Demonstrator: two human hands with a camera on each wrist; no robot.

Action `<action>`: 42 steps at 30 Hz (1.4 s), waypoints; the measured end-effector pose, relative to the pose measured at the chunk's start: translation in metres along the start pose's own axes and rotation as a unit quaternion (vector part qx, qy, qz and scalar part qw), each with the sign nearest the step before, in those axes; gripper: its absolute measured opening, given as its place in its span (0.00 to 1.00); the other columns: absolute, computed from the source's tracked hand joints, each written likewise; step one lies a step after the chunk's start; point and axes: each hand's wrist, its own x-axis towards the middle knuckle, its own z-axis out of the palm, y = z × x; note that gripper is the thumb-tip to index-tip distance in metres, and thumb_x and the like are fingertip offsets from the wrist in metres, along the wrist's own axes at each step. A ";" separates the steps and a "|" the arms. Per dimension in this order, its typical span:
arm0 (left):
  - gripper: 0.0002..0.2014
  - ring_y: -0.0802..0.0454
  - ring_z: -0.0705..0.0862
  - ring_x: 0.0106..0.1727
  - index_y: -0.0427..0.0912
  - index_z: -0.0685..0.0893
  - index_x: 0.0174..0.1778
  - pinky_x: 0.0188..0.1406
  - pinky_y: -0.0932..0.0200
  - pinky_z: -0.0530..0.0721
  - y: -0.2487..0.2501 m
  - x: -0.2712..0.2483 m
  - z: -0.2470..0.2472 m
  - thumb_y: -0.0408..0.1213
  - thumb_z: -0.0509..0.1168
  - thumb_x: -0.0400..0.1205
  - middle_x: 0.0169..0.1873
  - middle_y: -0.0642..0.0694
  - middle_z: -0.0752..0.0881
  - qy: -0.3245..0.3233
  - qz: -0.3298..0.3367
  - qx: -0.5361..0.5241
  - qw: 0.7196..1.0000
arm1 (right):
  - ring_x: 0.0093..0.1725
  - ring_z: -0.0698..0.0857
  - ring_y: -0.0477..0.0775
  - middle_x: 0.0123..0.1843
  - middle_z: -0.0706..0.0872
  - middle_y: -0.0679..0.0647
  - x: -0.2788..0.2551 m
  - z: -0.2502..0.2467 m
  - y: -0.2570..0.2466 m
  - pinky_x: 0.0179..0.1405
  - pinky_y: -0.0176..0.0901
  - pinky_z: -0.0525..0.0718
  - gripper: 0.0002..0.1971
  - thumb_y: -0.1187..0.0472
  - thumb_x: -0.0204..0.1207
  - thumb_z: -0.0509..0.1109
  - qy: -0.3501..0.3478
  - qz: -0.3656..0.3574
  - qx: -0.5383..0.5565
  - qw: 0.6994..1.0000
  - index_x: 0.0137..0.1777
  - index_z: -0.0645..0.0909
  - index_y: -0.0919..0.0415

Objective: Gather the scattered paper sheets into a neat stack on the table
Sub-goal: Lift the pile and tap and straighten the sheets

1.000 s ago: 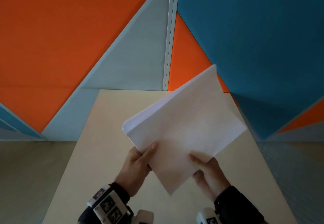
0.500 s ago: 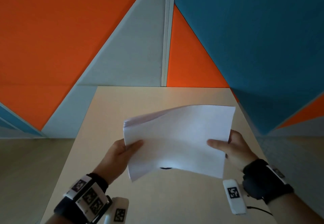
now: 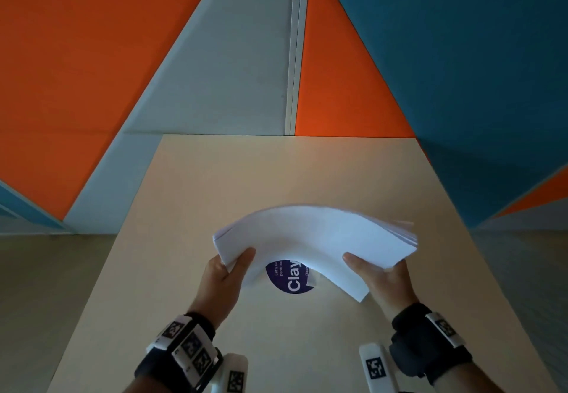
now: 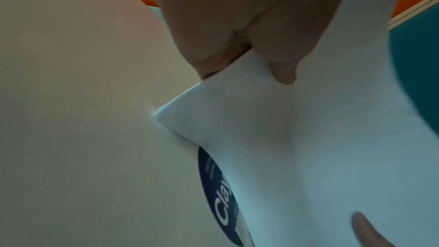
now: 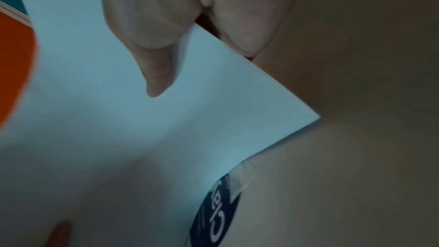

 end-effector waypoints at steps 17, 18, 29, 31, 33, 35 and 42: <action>0.08 0.63 0.89 0.42 0.50 0.90 0.44 0.47 0.65 0.86 0.000 0.018 -0.019 0.35 0.66 0.82 0.40 0.58 0.93 -0.017 0.025 -0.026 0.999 | 0.43 0.93 0.45 0.45 0.95 0.49 0.010 0.003 0.007 0.38 0.30 0.87 0.12 0.75 0.68 0.79 -0.006 0.007 0.029 1.000 0.48 0.89 0.60; 0.08 0.63 0.90 0.43 0.48 0.90 0.44 0.47 0.65 0.86 -0.001 0.017 -0.019 0.36 0.65 0.82 0.40 0.58 0.93 -0.015 0.021 -0.030 0.999 | 0.44 0.93 0.44 0.45 0.95 0.48 0.010 0.002 0.009 0.39 0.29 0.87 0.12 0.75 0.69 0.79 -0.010 0.002 0.023 1.000 0.48 0.89 0.60; 0.06 0.64 0.90 0.39 0.53 0.89 0.39 0.44 0.58 0.85 -0.001 0.019 -0.031 0.36 0.71 0.79 0.38 0.62 0.93 -0.013 0.013 0.051 0.999 | 0.46 0.91 0.36 0.41 0.94 0.37 0.016 -0.008 0.011 0.41 0.23 0.84 0.10 0.68 0.74 0.77 -0.076 0.018 -0.090 0.993 0.45 0.88 0.51; 0.06 0.54 0.92 0.43 0.46 0.90 0.43 0.45 0.53 0.89 0.013 0.016 -0.036 0.30 0.71 0.78 0.40 0.54 0.94 -0.002 0.022 -0.003 1.000 | 0.44 0.91 0.35 0.42 0.93 0.40 0.020 -0.014 -0.006 0.41 0.24 0.84 0.08 0.67 0.73 0.78 -0.086 0.012 -0.122 0.989 0.43 0.88 0.51; 0.09 0.48 0.92 0.45 0.42 0.89 0.47 0.45 0.52 0.91 0.033 0.013 -0.043 0.25 0.70 0.77 0.42 0.48 0.94 0.004 0.036 -0.057 0.998 | 0.44 0.91 0.35 0.45 0.93 0.42 0.024 -0.023 -0.026 0.43 0.27 0.83 0.07 0.65 0.72 0.79 -0.095 -0.003 -0.155 0.983 0.43 0.88 0.51; 0.10 0.51 0.92 0.44 0.41 0.89 0.49 0.44 0.56 0.91 0.053 0.009 -0.050 0.24 0.71 0.76 0.42 0.48 0.94 0.005 0.069 -0.069 0.995 | 0.42 0.90 0.33 0.45 0.92 0.42 0.028 -0.032 -0.049 0.40 0.26 0.83 0.08 0.65 0.71 0.80 -0.105 -0.011 -0.186 0.977 0.42 0.88 0.50; 0.16 0.58 0.89 0.37 0.54 0.88 0.48 0.44 0.67 0.86 0.124 -0.016 -0.061 0.34 0.80 0.68 0.36 0.53 0.91 -0.087 0.160 0.165 0.969 | 0.46 0.88 0.26 0.40 0.89 0.23 0.020 -0.043 -0.127 0.44 0.21 0.80 0.16 0.61 0.72 0.80 -0.196 -0.080 -0.334 0.918 0.47 0.85 0.35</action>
